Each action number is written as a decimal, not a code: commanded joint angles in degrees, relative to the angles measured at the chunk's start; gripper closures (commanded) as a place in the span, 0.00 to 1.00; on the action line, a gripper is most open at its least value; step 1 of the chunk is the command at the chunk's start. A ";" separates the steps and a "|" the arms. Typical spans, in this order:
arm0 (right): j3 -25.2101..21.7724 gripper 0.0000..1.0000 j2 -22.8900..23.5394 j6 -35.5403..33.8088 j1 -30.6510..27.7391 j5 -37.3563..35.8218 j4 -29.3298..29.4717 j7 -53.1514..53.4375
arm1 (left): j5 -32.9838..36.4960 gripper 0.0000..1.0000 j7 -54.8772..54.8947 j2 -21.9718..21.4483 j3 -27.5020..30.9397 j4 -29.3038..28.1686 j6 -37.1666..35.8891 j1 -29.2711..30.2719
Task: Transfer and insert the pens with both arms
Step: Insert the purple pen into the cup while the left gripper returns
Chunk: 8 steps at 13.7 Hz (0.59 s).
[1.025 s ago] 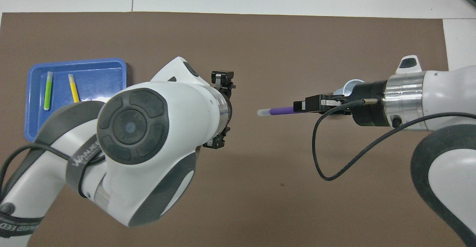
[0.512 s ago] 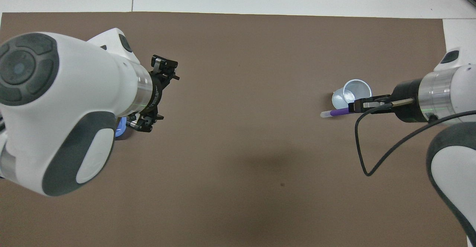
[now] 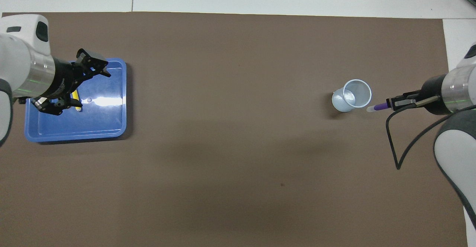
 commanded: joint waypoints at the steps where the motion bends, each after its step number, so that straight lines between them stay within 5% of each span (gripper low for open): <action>1: 0.60 1.00 2.76 3.42 -0.96 -2.75 0.45 -2.69 | 1.24 0.00 13.59 -1.15 -0.38 -2.42 0.97 4.54; 8: 0.60 1.00 9.18 7.57 -1.49 -3.81 4.39 -3.84 | 8.72 0.00 34.62 8.68 -0.47 -2.16 13.87 11.93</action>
